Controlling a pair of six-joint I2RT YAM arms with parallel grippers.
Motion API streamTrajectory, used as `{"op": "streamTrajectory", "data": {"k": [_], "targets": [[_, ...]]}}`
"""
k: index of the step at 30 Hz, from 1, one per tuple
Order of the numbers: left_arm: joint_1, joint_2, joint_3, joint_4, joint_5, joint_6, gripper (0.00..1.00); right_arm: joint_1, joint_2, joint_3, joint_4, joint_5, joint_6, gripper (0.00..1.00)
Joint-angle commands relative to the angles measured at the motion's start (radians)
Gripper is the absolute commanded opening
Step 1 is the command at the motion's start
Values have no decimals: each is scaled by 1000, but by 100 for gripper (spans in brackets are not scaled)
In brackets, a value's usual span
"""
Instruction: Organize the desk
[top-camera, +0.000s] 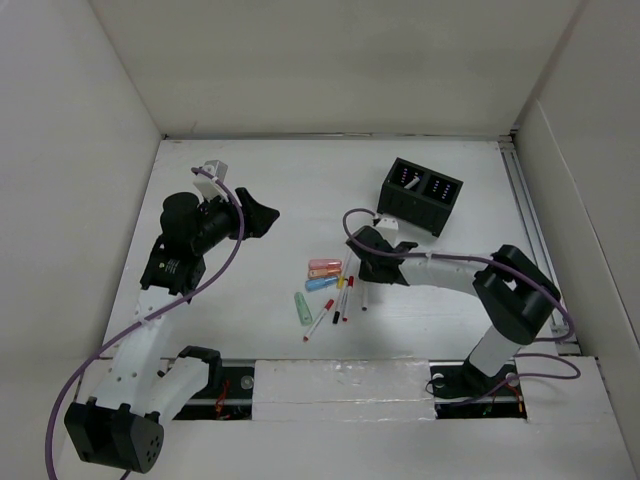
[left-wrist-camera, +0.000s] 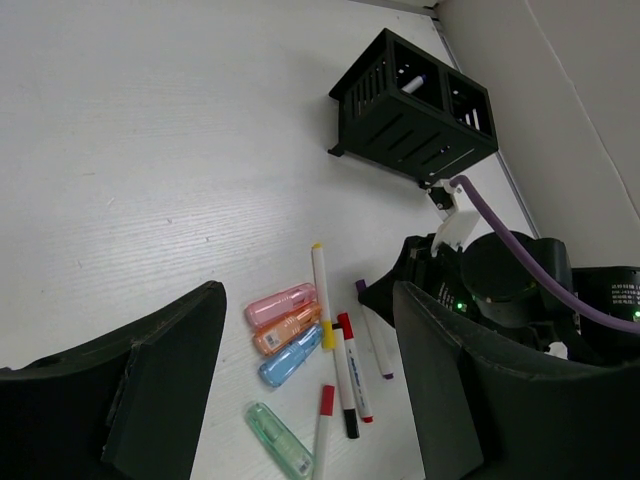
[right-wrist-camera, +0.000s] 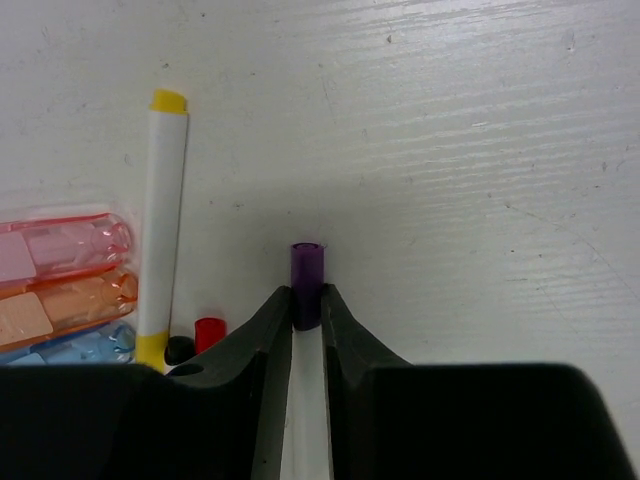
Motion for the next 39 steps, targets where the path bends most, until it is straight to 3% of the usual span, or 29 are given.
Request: {"op": "streamTrajectory", "data": {"k": [1, 4, 13, 19, 21, 30, 39], "targets": [[-4, -5, 20, 45, 11, 13, 64, 13, 16, 10, -43, 36, 10, 20], [-4, -5, 28, 37, 2, 18, 64, 13, -9, 1, -40, 41, 21, 4], [-4, -14, 22, 42, 14, 15, 64, 13, -225, -13, 78, 39, -18, 4], [-4, -17, 25, 45, 19, 13, 64, -83, -320, 53, 149, 61, -44, 4], [-4, -20, 15, 54, 24, 10, 64, -155, -350, 77, 248, 58, -83, 5], [-4, -40, 15, 39, -7, 18, 63, -457, -169, 392, 307, 125, -194, 4], [-4, -42, 15, 42, 8, 18, 64, -527, 54, 561, 376, 260, -304, 4]]}}
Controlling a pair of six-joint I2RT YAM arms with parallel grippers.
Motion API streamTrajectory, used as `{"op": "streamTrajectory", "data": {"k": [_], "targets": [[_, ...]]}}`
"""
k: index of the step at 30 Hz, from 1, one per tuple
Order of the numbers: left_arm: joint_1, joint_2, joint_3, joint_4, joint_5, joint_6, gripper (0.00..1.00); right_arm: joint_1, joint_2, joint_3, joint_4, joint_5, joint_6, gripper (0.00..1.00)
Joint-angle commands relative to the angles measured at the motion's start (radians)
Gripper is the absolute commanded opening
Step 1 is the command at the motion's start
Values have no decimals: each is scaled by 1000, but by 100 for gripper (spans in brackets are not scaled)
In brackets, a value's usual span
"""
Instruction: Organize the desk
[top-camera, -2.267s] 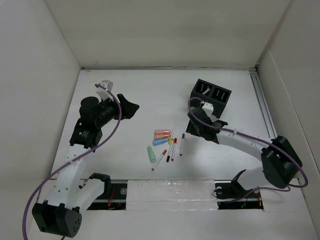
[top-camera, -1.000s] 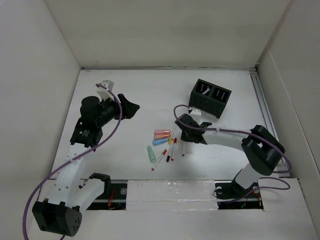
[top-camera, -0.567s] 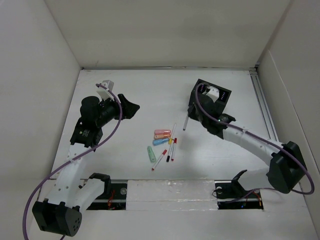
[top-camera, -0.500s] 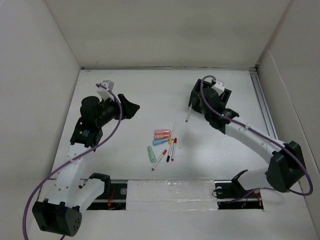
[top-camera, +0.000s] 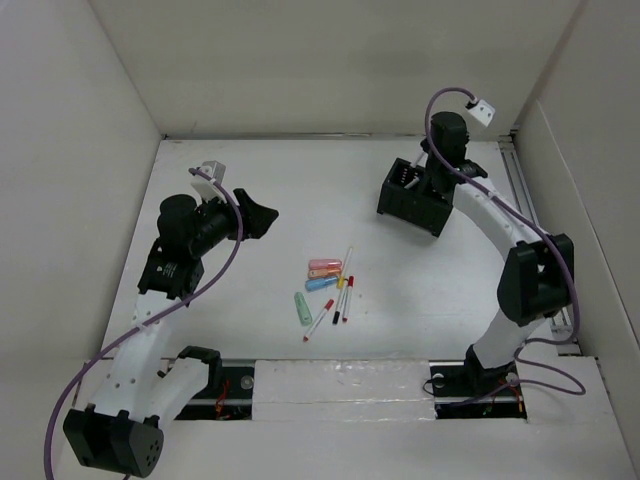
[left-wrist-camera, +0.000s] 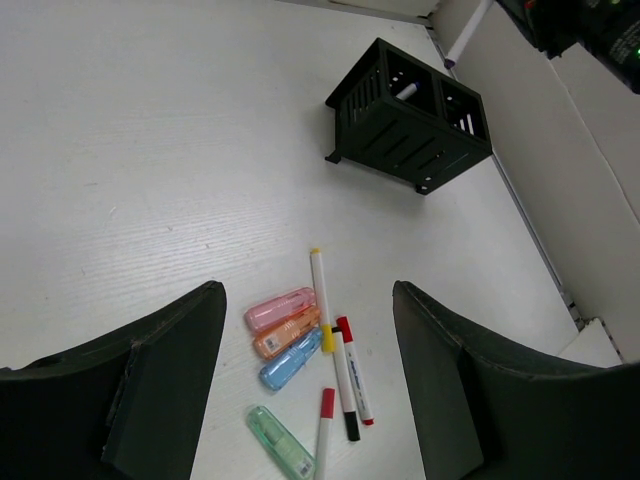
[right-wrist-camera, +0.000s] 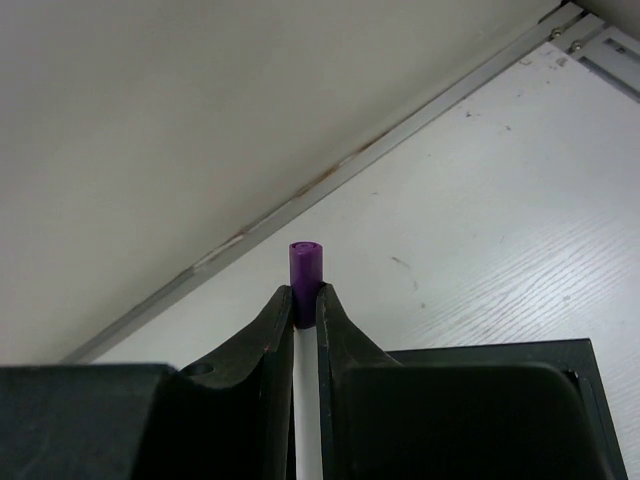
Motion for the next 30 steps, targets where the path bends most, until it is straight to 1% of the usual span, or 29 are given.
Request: {"op": "streamTrajectory", "data": {"k": [1, 6, 9, 12, 15, 16, 18, 19, 20, 23, 25, 26, 27, 28, 29, 30], "targets": [[-4, -16, 17, 42, 7, 13, 64, 13, 50, 47, 58, 67, -73, 4], [-4, -16, 15, 39, 2, 14, 64, 33, 103, 41, 95, 134, -92, 4], [-4, -9, 17, 38, -2, 14, 64, 33, 127, 35, 103, 142, -81, 5], [-4, -14, 14, 39, 1, 14, 64, 64, 152, 32, 106, 180, -83, 6], [-4, -8, 18, 38, -8, 14, 64, 91, 150, 1, 109, 210, -69, 13], [-4, -5, 18, 38, -4, 14, 64, 107, 140, -23, 107, 210, -58, 20], [-4, -9, 14, 39, -1, 13, 64, 119, 121, -54, 110, 210, -18, 26], [-4, -9, 12, 39, -4, 14, 64, 128, 97, -68, 112, 205, -9, 35], [-4, -6, 17, 38, -5, 13, 64, 128, 84, -92, 110, 202, 3, 39], [-4, 6, 14, 39, 7, 10, 64, 151, 20, -126, 101, 185, 26, 46], [-4, 6, 14, 42, 10, 10, 64, 174, -21, -147, 67, 175, 45, 46], [-4, 9, 18, 39, 2, 10, 64, 192, -72, -164, 57, 170, 57, 46], [-4, 12, 22, 35, -2, 11, 64, 237, -100, -215, 57, 179, 62, 46], [-4, 17, 23, 32, -8, 13, 64, 261, -130, -244, 54, 181, 69, 37], [-4, 14, 19, 30, -13, 13, 64, 284, -158, -275, 50, 175, 95, 30], [-4, 12, 17, 32, -15, 13, 64, 321, -214, -348, 50, 133, 114, 24]]}}
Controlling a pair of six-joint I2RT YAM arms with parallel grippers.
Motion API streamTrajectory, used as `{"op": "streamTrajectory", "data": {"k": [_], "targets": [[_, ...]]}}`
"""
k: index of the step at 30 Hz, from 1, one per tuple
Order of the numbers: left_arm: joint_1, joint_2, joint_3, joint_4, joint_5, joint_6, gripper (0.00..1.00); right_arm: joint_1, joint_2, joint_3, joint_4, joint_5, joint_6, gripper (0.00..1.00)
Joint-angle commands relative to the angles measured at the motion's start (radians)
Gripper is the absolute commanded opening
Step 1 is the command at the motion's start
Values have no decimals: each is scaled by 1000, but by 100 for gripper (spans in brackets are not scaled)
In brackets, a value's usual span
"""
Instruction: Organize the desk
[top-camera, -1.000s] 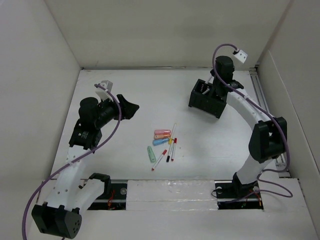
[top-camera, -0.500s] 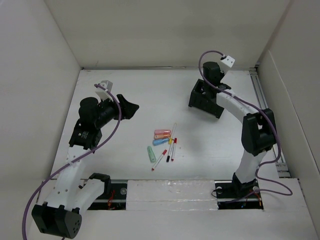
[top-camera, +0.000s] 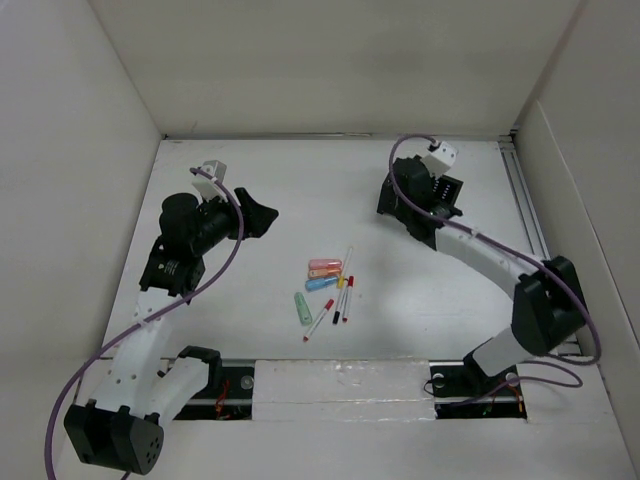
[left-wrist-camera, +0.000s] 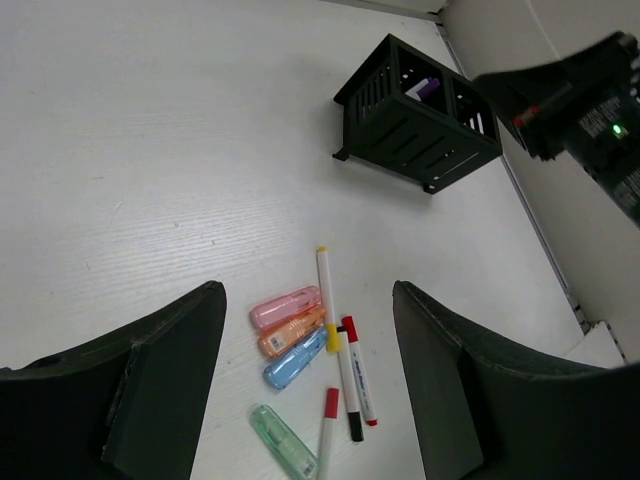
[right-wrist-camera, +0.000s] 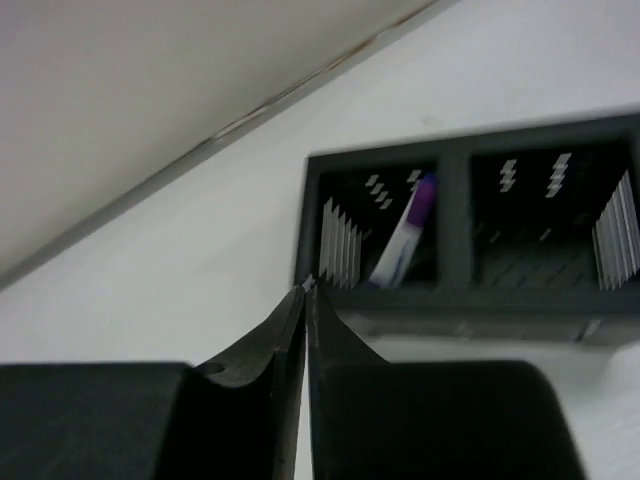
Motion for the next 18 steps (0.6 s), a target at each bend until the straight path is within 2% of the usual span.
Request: {"op": "streamTrajectory", "data": {"k": [1, 2, 6, 7, 9, 13, 18], "targets": [[-4, -5, 15, 34, -4, 12, 64, 101, -138, -121, 11, -64, 83, 5], [-4, -2, 18, 34, -6, 10, 64, 119, -161, -156, 11, -99, 111, 0], [-4, 11, 22, 31, 6, 9, 62, 210, -210, -291, -28, -231, 157, 0], [-4, 8, 18, 34, 5, 10, 62, 246, -206, -305, -38, -236, 166, 8], [-4, 14, 26, 31, -6, 10, 62, 291, -195, -336, -145, -289, 177, 16], [-4, 11, 23, 34, -1, 10, 62, 349, -178, -358, -170, -342, 182, 30], [5, 14, 25, 32, -1, 4, 62, 386, -109, -367, -158, -388, 194, 34]]}}
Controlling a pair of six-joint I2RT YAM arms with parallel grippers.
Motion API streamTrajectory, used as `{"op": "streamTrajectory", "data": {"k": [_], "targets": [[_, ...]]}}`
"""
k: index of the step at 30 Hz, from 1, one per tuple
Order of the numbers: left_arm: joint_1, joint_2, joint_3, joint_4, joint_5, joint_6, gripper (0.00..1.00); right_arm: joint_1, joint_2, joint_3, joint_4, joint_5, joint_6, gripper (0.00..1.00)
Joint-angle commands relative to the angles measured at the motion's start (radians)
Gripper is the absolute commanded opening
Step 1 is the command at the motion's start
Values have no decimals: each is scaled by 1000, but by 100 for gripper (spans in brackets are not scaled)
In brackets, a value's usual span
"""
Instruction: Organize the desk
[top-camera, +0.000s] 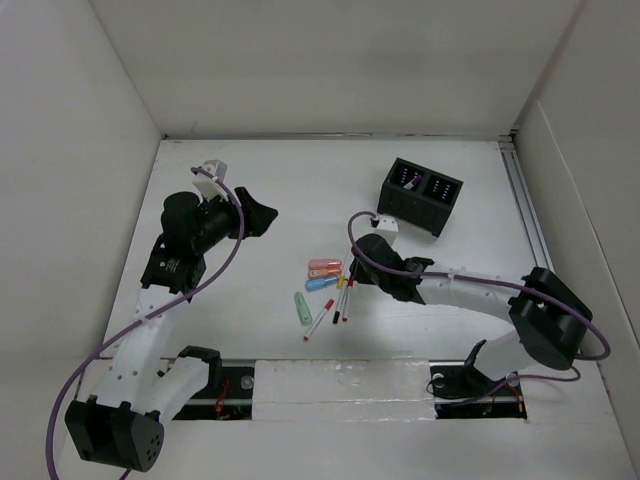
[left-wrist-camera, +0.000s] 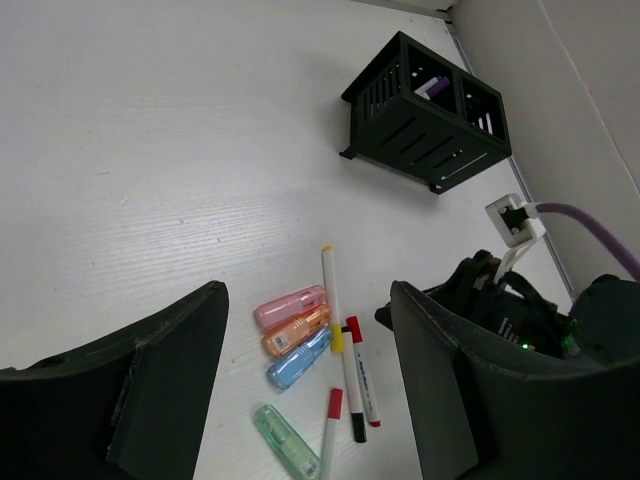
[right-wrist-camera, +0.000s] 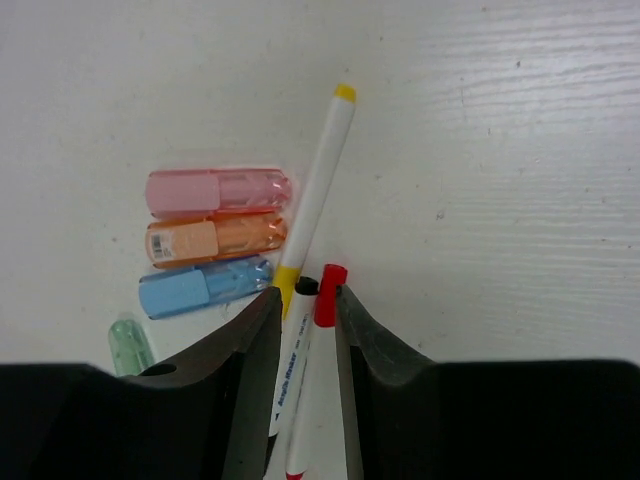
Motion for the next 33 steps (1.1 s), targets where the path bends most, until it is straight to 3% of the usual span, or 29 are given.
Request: {"op": "streamTrajectory", "data": {"k": [1, 15, 21, 24, 28, 33], "targets": [[4, -5, 20, 38, 14, 3, 62, 6, 41, 4, 12, -57, 22, 34], [4, -11, 15, 46, 11, 0, 62, 35, 177, 42, -3, -51, 31, 31], [4, -10, 15, 45, 14, 2, 62, 35, 183, 68, -117, 15, 74, 22], [4, -2, 23, 40, 29, 2, 62, 35, 161, 72, -184, 23, 98, 24], [4, -4, 26, 40, 23, 0, 62, 35, 151, 84, -260, 27, 112, 34], [4, -25, 15, 45, 11, 2, 62, 35, 164, 87, -290, 17, 106, 35]]}}
